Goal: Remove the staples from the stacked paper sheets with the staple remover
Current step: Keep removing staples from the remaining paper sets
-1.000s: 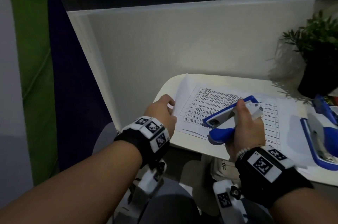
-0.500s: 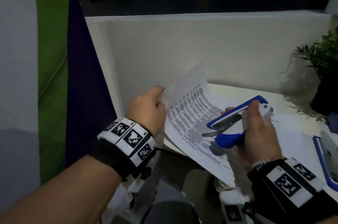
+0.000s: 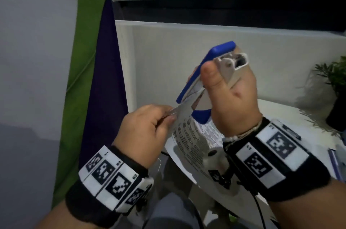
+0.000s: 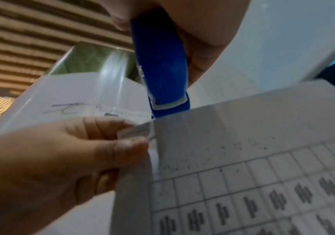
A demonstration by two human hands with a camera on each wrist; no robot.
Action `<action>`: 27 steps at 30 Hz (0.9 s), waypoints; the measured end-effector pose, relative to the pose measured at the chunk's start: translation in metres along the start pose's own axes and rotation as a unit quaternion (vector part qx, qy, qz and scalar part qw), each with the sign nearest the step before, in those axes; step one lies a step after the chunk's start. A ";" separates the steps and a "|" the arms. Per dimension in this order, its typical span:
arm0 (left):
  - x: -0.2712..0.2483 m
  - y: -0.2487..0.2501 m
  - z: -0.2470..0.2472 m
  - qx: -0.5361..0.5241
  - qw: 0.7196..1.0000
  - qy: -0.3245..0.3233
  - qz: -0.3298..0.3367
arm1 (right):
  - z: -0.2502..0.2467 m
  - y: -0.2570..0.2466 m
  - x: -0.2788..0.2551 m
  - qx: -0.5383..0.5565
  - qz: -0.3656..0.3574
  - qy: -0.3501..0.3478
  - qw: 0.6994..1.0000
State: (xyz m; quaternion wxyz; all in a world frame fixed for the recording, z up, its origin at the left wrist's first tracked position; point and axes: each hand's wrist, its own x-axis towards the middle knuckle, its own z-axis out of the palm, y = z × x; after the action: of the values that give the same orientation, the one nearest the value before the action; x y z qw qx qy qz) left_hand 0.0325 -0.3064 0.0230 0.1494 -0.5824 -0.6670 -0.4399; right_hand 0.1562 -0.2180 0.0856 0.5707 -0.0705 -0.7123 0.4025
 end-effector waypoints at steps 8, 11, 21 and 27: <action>-0.014 -0.009 -0.032 -0.035 0.999 0.013 -0.025 | 0.042 0.005 -0.002 -0.010 0.015 -0.033 0.999; -0.015 -0.010 -0.037 -0.102 0.992 0.030 -0.065 | 0.051 0.006 -0.001 -0.006 0.024 -0.029 0.999; -0.023 -0.011 -0.029 -0.184 0.971 0.040 -0.144 | 0.076 0.001 -0.006 0.025 0.043 0.023 0.999; -0.025 -0.013 -0.029 -0.162 0.978 0.045 -0.122 | 0.081 0.002 -0.005 0.027 0.060 0.021 0.998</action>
State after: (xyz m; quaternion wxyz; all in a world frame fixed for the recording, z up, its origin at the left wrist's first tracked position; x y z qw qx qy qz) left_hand 0.0190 -0.3438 0.0162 0.0279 -0.4925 -0.6456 -0.5829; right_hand 0.0870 -0.2594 0.0791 0.5624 -0.1059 -0.6831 0.4538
